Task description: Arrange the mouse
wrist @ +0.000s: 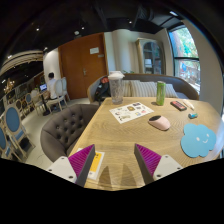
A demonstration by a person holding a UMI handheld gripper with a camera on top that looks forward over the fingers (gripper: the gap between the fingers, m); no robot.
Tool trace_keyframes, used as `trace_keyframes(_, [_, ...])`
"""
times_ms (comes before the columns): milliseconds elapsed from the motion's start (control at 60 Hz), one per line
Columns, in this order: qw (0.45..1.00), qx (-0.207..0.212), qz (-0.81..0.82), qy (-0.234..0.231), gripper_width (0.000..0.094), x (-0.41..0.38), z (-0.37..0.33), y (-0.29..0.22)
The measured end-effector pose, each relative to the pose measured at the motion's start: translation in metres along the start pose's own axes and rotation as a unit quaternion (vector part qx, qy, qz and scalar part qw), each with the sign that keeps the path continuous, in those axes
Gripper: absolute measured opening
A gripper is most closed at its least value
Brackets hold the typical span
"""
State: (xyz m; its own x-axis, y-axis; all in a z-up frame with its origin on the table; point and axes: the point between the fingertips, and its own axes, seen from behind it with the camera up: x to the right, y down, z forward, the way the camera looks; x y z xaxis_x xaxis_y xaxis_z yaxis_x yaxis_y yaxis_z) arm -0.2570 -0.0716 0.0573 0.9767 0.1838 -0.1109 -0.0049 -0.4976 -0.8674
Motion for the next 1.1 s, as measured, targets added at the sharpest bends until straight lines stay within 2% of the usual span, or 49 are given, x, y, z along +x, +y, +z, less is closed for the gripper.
trace_keyframes(317, [1.0,0.006,0.001,0.018,0.0809,0.041,0.004,-0.008])
trace_keyframes(500, [0.998,0.009,-0.012,0.055,0.0808,0.104,0.027,-0.015])
trace_keyframes(633, [0.993,-0.015,-0.043,0.113,0.0809,0.173,0.062,-0.017])
trace_keyframes(733, [0.99,-0.026,-0.056,0.128,0.0807,0.204,0.091,-0.023])
trace_keyframes(850, [0.99,-0.047,-0.051,0.123,0.0805,0.223,0.121,-0.023])
trace_keyframes(883, [0.992,-0.04,-0.047,0.112,0.0795,0.221,0.129,-0.03])
trace_keyframes(1050, [0.995,-0.056,-0.003,0.079,0.08,0.226,0.16,-0.04])
trace_keyframes(1100, [0.995,-0.055,0.006,0.082,0.0787,0.231,0.167,-0.045])
